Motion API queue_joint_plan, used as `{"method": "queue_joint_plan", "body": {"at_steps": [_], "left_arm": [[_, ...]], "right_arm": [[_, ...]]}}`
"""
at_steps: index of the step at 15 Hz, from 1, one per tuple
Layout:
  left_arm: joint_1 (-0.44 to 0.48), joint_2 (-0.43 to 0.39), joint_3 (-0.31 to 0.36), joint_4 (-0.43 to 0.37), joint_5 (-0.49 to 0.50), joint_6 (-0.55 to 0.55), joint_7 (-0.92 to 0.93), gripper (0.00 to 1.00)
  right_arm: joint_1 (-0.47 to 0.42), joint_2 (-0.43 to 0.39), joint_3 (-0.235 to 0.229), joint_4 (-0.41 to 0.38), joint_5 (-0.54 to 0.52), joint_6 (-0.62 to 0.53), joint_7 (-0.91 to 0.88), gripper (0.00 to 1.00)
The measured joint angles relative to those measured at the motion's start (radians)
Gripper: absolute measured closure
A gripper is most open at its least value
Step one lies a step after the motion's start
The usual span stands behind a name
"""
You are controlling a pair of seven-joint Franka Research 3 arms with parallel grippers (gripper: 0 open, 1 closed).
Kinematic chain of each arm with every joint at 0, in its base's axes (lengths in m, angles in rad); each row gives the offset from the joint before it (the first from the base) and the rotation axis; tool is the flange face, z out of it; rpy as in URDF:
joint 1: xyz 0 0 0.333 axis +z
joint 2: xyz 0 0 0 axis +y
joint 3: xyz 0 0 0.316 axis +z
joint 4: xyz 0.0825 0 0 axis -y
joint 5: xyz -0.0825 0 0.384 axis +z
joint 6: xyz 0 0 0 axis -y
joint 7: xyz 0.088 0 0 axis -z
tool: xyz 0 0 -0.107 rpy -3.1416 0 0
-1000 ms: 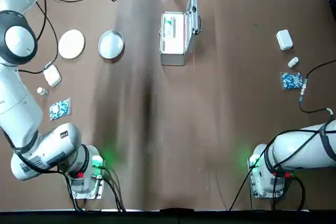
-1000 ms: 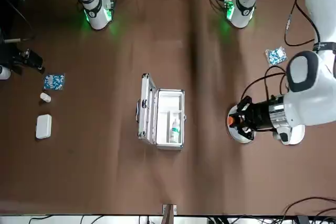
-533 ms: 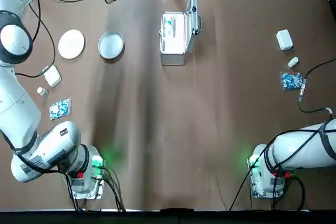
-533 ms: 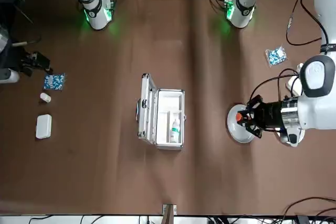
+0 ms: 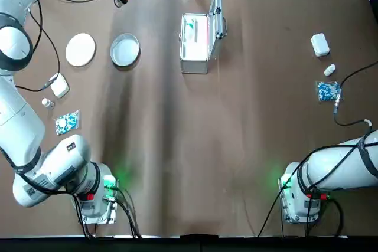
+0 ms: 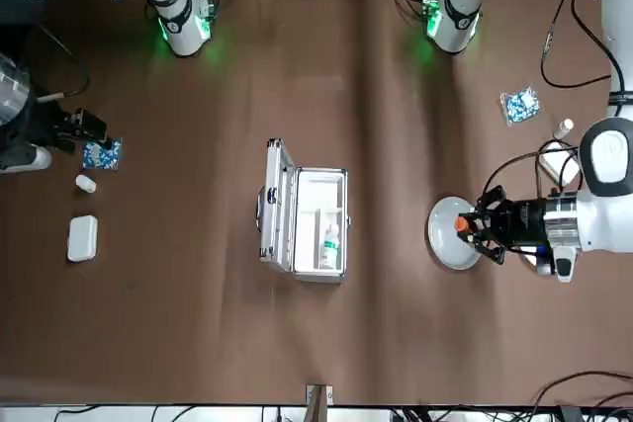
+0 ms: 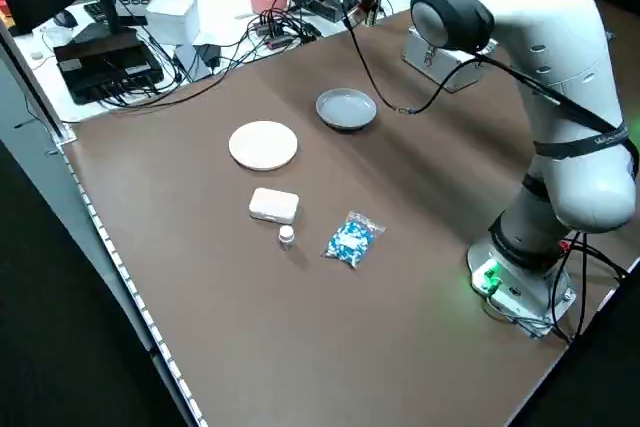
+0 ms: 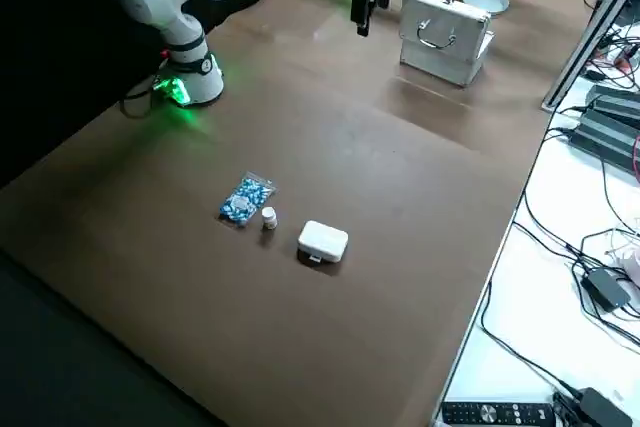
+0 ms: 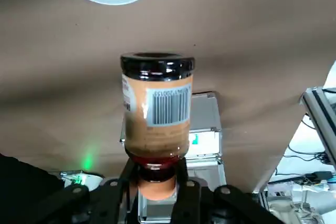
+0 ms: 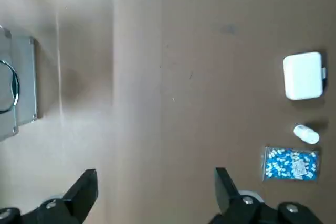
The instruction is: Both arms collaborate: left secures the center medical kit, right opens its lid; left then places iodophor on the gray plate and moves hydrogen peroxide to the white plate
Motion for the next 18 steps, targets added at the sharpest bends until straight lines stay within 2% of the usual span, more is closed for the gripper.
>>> {"method": "queue_joint_plan", "body": {"at_steps": [7,11,12,18], "left_arm": [[0.06,0.048,0.001,-0.005,-0.078,-0.049,0.005,0.67],[0.127,0.135,0.003,-0.018,-0.162,-0.119,0.099,0.67],[0.151,0.184,0.003,-0.02,-0.182,-0.139,0.16,0.67],[0.187,0.278,0.004,-0.029,-0.233,-0.164,0.288,0.67]], "right_arm": [[-0.022,-0.012,-0.016,0.093,-0.035,-0.027,0.0,0.02],[-0.027,-0.013,-0.016,0.103,-0.036,-0.03,0.0,0.01],[-0.028,-0.013,-0.016,0.104,-0.044,-0.031,0.0,0.01],[-0.028,-0.013,-0.016,0.104,-0.099,-0.033,0.0,0.01]]}}
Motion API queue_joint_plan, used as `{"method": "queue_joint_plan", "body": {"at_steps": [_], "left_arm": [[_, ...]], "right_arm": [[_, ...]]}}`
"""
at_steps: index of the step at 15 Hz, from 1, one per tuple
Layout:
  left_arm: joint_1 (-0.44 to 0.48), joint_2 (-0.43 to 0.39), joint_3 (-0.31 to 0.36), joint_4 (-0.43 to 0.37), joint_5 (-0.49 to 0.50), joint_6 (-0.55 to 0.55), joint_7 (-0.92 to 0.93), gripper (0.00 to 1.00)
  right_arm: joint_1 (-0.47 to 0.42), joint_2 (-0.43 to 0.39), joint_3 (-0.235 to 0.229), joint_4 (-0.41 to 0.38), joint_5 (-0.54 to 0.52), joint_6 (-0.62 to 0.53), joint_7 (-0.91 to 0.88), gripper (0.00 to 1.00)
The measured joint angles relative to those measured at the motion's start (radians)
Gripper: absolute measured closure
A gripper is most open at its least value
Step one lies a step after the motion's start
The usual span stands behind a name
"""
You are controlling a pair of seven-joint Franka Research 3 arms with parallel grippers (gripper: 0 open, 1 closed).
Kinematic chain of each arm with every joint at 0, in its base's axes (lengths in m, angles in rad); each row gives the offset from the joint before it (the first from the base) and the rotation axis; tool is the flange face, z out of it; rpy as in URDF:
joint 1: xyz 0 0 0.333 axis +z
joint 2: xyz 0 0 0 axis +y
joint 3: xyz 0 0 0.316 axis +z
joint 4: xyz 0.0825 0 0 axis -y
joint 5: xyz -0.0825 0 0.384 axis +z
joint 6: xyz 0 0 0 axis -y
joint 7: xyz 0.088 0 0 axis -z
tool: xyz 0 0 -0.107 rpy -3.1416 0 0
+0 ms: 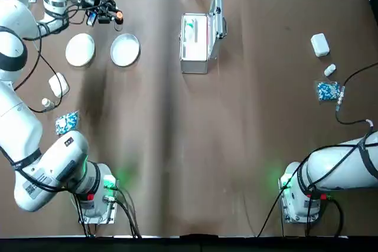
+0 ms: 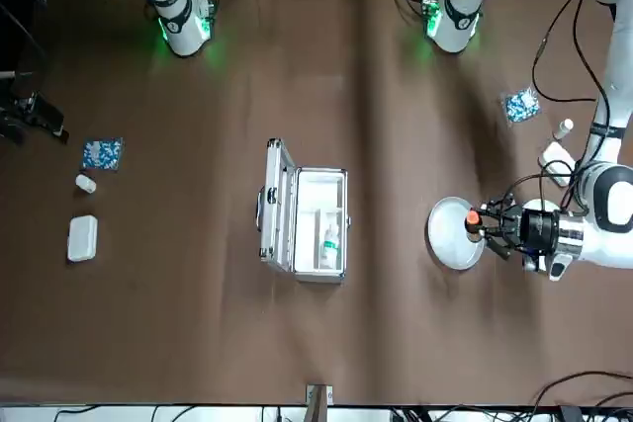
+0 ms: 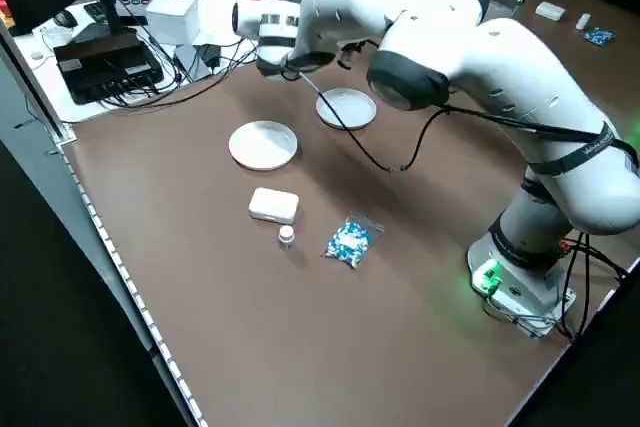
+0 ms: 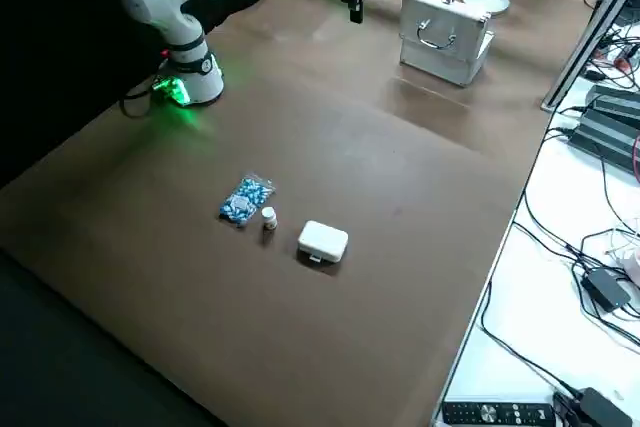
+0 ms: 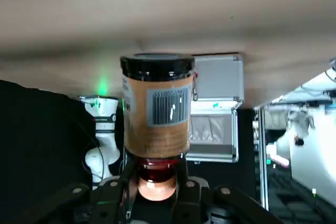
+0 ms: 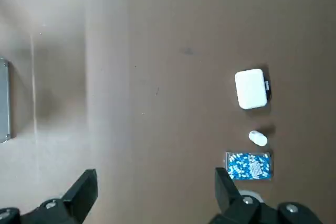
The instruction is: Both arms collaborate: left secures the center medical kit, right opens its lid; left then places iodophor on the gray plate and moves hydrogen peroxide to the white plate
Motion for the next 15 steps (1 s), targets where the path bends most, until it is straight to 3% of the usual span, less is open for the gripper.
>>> {"method": "queue_joint_plan", "body": {"at_steps": [8,15], "left_arm": [[0.089,0.129,0.007,-0.066,-0.026,-0.021,0.235,0.67],[0.102,0.215,0.066,-0.085,-0.096,-0.058,0.319,0.67]], "right_arm": [[-0.02,0.0,-0.002,0.0,-0.002,-0.05,0.0,0.01],[-0.022,0.0,0.0,-0.004,-0.019,-0.054,0.0,0.01]]}}
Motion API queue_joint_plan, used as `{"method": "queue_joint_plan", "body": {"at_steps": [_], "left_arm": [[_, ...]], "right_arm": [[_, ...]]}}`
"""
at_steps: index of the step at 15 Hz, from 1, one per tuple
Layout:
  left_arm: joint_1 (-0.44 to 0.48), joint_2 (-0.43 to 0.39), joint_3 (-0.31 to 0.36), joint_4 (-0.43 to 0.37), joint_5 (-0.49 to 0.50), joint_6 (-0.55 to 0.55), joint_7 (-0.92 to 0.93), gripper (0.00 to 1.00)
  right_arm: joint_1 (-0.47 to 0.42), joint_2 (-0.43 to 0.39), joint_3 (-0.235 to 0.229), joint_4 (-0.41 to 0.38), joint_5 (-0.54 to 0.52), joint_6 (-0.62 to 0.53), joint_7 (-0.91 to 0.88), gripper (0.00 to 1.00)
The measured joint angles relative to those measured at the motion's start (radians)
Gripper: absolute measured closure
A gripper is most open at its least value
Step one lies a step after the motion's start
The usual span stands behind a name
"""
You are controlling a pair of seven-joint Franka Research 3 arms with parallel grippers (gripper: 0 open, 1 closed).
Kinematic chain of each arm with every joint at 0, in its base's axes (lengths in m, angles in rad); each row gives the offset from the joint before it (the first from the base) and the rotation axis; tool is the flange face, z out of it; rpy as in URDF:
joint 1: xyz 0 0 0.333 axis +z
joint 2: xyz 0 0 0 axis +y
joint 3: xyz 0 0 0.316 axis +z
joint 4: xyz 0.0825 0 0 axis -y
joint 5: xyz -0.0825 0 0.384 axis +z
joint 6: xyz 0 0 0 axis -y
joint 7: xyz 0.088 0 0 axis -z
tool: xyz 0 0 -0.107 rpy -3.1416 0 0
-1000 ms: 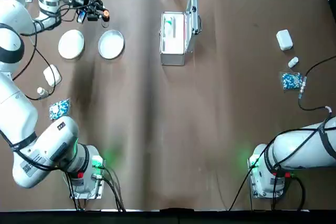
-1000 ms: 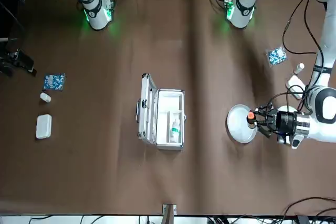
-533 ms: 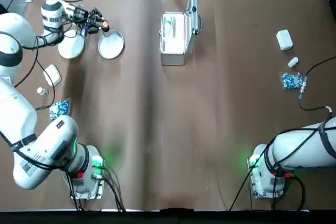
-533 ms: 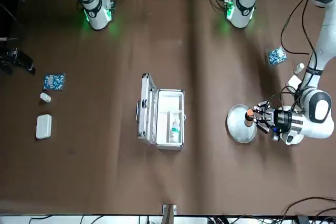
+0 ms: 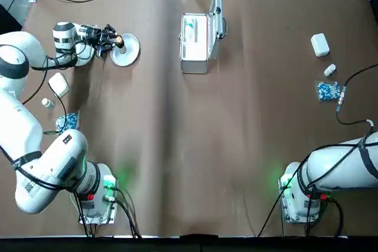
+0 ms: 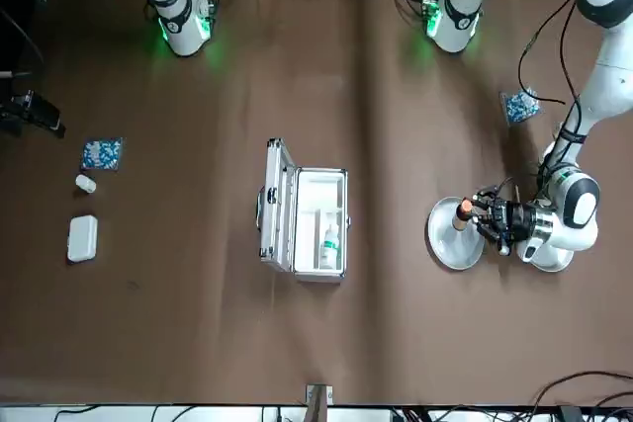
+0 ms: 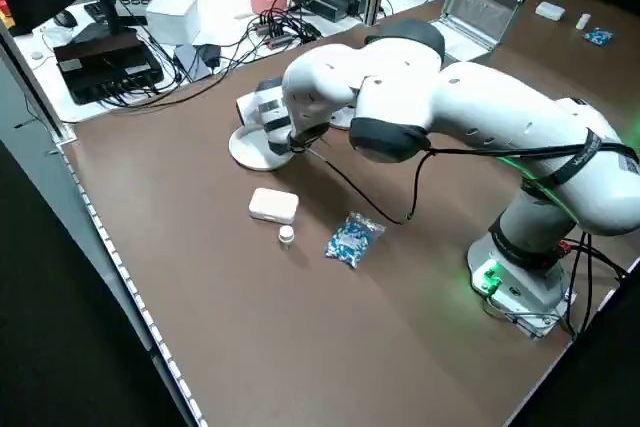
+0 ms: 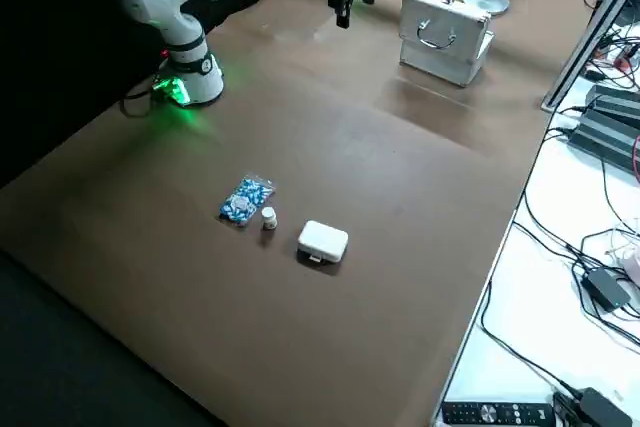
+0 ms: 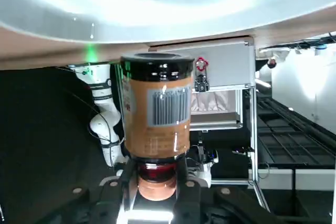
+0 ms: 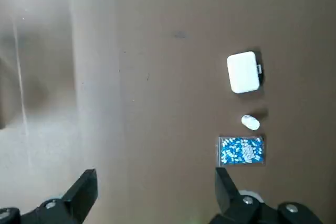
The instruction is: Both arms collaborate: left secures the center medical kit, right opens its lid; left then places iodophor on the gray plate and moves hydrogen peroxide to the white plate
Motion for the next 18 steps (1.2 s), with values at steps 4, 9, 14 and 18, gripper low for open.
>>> {"method": "queue_joint_plan", "body": {"at_steps": [4,9,14,18], "left_arm": [[-0.002,0.019,0.023,0.0,-0.027,0.0,0.03,0.67],[-0.009,0.019,0.033,0.001,-0.04,0.001,0.03,0.67],[-0.041,0.02,0.07,0.001,-0.076,0.001,0.035,0.67],[-0.053,0.02,0.074,0.005,-0.079,0.003,0.035,0.59]], "right_arm": [[0.0,0.0,0.007,-0.001,-0.001,0.0,0.0,0.01],[0.001,0.0,0.009,-0.001,-0.002,0.002,0.0,0.01],[0.001,0.0,0.008,-0.001,-0.002,0.008,0.0,0.01],[0.001,0.0,0.009,-0.001,-0.002,0.009,0.0,0.01]]}}
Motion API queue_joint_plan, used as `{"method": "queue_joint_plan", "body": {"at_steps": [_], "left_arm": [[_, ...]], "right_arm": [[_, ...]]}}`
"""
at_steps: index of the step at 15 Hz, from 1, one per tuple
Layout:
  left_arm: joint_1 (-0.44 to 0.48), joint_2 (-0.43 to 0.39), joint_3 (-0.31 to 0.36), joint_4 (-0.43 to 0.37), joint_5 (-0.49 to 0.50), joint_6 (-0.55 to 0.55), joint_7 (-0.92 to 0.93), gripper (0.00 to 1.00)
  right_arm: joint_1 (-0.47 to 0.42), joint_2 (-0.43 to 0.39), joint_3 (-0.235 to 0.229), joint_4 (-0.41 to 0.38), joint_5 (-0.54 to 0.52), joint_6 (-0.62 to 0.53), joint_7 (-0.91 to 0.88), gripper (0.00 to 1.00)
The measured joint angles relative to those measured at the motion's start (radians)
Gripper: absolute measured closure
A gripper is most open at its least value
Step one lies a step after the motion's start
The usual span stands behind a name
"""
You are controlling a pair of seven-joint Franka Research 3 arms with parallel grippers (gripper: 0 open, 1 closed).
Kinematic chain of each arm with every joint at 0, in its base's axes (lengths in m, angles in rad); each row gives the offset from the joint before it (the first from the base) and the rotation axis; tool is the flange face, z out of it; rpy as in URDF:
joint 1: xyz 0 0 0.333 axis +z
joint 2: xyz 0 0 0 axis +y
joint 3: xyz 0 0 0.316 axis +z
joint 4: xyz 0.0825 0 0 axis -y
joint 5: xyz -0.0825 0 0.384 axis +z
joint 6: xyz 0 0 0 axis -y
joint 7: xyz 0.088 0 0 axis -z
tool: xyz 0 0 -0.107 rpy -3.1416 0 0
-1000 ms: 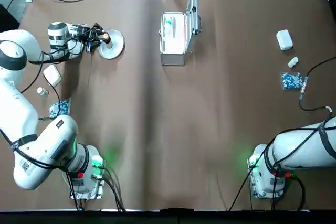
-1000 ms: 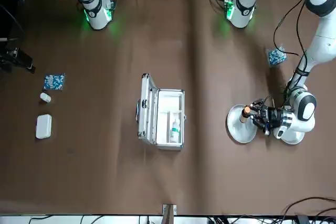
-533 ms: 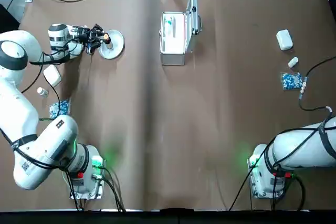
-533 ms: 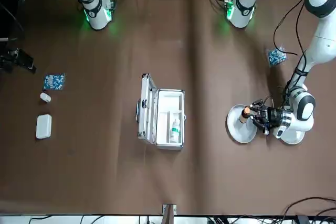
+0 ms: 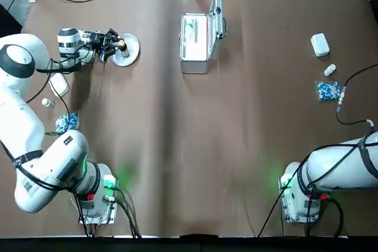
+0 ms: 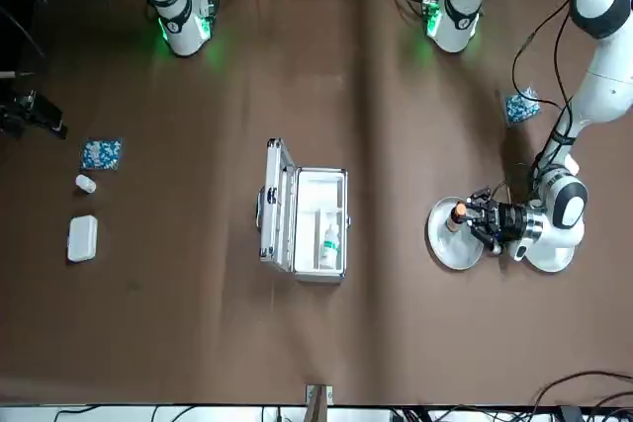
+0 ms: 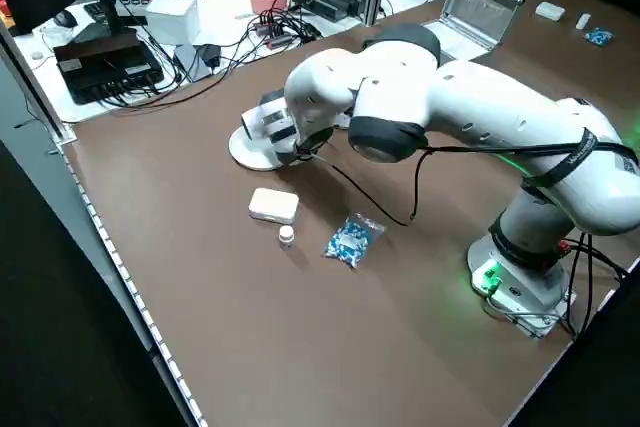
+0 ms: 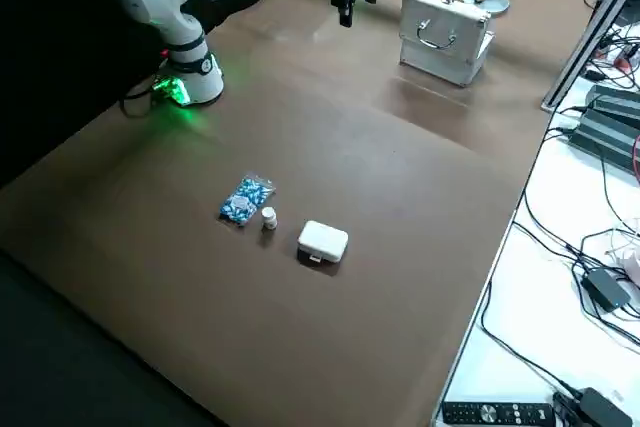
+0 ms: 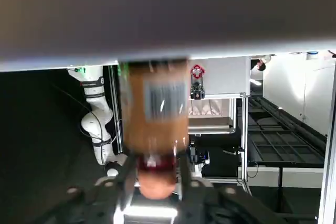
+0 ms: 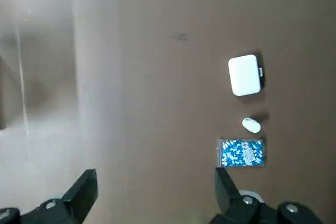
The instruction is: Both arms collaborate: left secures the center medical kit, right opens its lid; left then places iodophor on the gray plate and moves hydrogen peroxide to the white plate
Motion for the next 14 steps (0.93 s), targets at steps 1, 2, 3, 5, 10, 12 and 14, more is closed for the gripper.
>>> {"method": "queue_joint_plan", "body": {"at_steps": [1,2,3,5,10,12,14], "left_arm": [[-0.001,0.0,0.0,0.002,0.0,0.002,0.0,0.5],[-0.001,0.0,0.0,0.004,0.0,0.01,0.0,0.41],[-0.001,0.0,0.0,0.006,0.0,0.021,0.0,0.32],[-0.001,-0.004,0.0,0.014,0.0,0.031,0.0,0.13],[-0.02,-0.12,-0.014,0.046,0.06,0.032,-0.01,0.0],[-0.043,-0.181,-0.016,0.046,0.082,0.031,-0.023,0.0],[-0.074,-0.237,-0.017,0.047,0.111,0.031,-0.048,0.0]], "right_arm": [[0.0,0.0,0.0,0.0,0.0,0.0,0.0,0.01],[0.0,0.0,-0.001,0.0,0.0,0.002,0.0,0.01],[0.0,0.0,-0.001,0.0,0.0,0.009,0.0,0.01],[0.0,0.0,-0.002,0.0,0.0,0.018,0.0,0.01],[0.0,-0.004,0.0,0.001,0.0,0.023,0.0,0.01],[0.0,-0.01,0.0,0.003,0.0,0.026,0.0,0.01],[0.0,-0.015,0.001,0.003,0.0,0.028,0.0,0.01]]}}
